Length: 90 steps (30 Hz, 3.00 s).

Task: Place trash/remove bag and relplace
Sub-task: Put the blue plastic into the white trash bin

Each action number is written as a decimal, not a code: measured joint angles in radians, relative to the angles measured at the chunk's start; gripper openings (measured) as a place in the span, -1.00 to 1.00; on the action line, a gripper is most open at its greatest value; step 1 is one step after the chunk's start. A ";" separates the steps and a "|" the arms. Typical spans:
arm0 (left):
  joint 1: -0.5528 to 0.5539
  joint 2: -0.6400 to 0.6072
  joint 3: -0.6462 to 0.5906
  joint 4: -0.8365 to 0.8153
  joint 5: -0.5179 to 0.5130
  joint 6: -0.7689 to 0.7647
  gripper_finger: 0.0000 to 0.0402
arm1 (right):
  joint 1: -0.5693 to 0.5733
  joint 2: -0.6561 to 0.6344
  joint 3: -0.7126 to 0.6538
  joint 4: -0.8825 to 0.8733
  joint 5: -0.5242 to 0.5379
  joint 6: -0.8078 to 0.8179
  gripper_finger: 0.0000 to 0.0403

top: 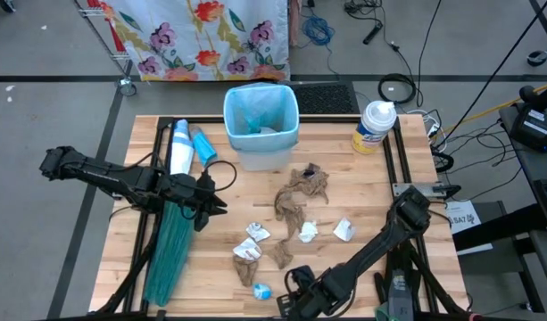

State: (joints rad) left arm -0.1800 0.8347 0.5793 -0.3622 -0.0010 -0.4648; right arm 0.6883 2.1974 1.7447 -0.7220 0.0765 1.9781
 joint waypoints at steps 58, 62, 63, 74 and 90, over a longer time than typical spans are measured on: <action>0.001 0.000 0.000 0.023 -0.012 0.000 -0.46 | 0.121 -0.057 0.000 -0.087 0.075 0.267 -0.11; 0.001 0.000 0.000 0.019 0.001 -0.001 -0.46 | 0.122 -0.022 0.000 -0.074 0.063 0.284 -0.12; 0.001 0.000 0.000 0.019 0.002 -0.001 -0.46 | 0.122 -0.013 0.000 -0.067 0.047 0.285 -0.12; 0.001 0.000 0.000 0.019 0.020 -0.001 -0.46 | 0.096 0.079 0.006 -0.087 0.063 0.276 -0.49; 0.013 0.001 0.000 0.015 0.024 0.002 -0.46 | -0.049 -0.161 -0.001 -0.373 0.243 -0.029 -0.95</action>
State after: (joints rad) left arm -0.1670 0.8352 0.5793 -0.3470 0.0227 -0.4625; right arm 0.6394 2.0360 1.7433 -1.0945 0.3196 1.9492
